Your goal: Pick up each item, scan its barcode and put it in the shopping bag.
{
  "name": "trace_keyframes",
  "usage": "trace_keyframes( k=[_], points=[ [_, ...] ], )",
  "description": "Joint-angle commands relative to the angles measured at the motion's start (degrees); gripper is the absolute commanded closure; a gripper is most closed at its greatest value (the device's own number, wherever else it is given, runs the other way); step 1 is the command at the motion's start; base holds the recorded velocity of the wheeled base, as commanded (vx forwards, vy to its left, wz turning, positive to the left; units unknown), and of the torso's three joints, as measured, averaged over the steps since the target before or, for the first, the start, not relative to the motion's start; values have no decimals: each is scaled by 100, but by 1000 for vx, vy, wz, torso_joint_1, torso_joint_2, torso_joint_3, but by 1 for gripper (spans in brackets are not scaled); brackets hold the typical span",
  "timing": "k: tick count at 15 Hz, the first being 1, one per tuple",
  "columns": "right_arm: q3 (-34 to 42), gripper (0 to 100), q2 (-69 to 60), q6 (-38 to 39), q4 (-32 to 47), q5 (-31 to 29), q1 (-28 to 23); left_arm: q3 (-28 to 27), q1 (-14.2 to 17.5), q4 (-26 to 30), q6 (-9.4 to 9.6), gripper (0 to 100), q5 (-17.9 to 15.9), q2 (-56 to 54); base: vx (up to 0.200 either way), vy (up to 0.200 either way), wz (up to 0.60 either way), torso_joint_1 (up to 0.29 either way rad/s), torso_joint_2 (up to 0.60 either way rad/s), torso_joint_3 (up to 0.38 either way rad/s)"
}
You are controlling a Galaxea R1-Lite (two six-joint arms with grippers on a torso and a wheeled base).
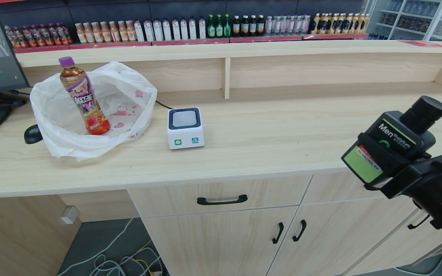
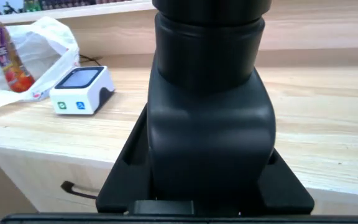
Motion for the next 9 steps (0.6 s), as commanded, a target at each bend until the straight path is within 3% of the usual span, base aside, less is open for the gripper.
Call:
trace_keyframes(
  k=[1,3,9],
  points=[
    [-108,100,218,-2,-24,-5,-215,0,0,0,-1,0,0,-2,0,0,0,0,0,0],
    [-100,100,200,-2,-32,12,-487,0,0,0,-10,0,0,-2,0,0,0,0,0,0],
    [-3,100,262,7,-41,56,-496,0,0,0,-10,0,0,-2,0,200,0,7,3,4]
  ],
)
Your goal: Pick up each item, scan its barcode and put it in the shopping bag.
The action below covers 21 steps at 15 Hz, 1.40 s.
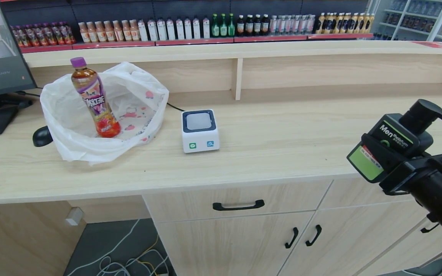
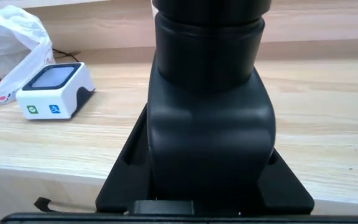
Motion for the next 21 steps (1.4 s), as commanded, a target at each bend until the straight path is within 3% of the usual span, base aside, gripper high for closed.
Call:
trace_keyframes(
  k=[1,12,15,18,21],
  points=[
    [-22,100,76,-2,-8,28,19,0,2,0,-4,0,0,-2,0,200,0,-7,2,-2],
    [-365,100,339,121,44,-7,71,0,2,0,-4,0,0,-2,0,200,0,2,1,1],
    [-699,100,533,271,115,-104,344,0,2,0,5,0,0,-2,0,0,0,0,0,0],
    [-1156,100,867,640,202,-482,739,0,2,0,5,0,0,-2,0,0,0,0,0,0],
    [-2413,100,1631,1114,598,-851,1109,0,2,0,5,0,0,-2,0,0,0,0,0,0]
  ],
)
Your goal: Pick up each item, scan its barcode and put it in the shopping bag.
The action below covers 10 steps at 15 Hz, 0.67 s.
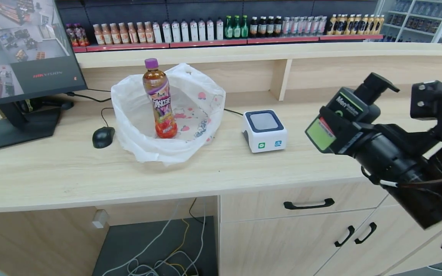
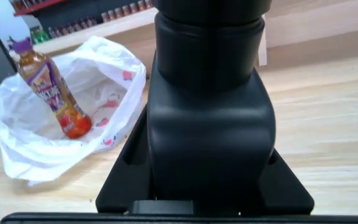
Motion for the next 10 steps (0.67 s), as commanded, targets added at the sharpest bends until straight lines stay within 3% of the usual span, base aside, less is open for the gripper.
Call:
trace_keyframes(
  k=[1,6,10],
  points=[
    [-793,100,747,274,105,-82,217,0,-2,0,-1,0,0,-2,0,0,0,0,0,0],
    [-1663,100,1345,872,132,-73,252,0,-11,0,-1,0,0,-2,0,0,0,0,0,0],
    [-2392,100,1512,2128,721,-64,243,0,-2,0,-1,0,0,-2,0,0,0,0,0,0]
  ],
)
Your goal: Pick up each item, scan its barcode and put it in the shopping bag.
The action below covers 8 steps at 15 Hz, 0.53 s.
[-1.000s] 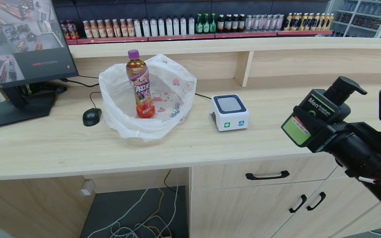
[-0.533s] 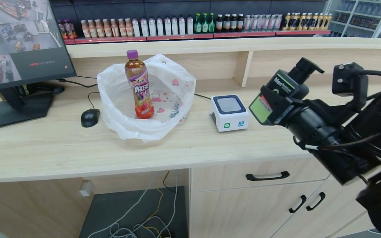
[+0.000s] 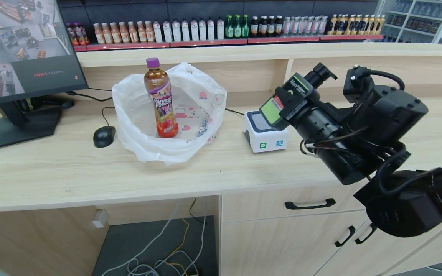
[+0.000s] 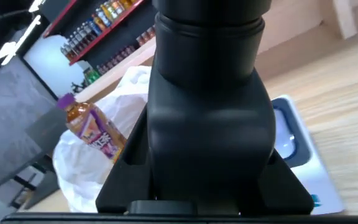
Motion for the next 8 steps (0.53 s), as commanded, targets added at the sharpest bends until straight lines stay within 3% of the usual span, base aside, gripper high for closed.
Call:
trace_keyframes(
  k=[1,8],
  points=[
    [-329,100,139,300,187,5,-48,0,0,0,-1,0,0,-2,0,0,0,0,0,0],
    [-1805,100,429,1653,1795,23,-453,0,0,0,-1,0,0,-2,0,0,0,0,0,0]
  ],
)
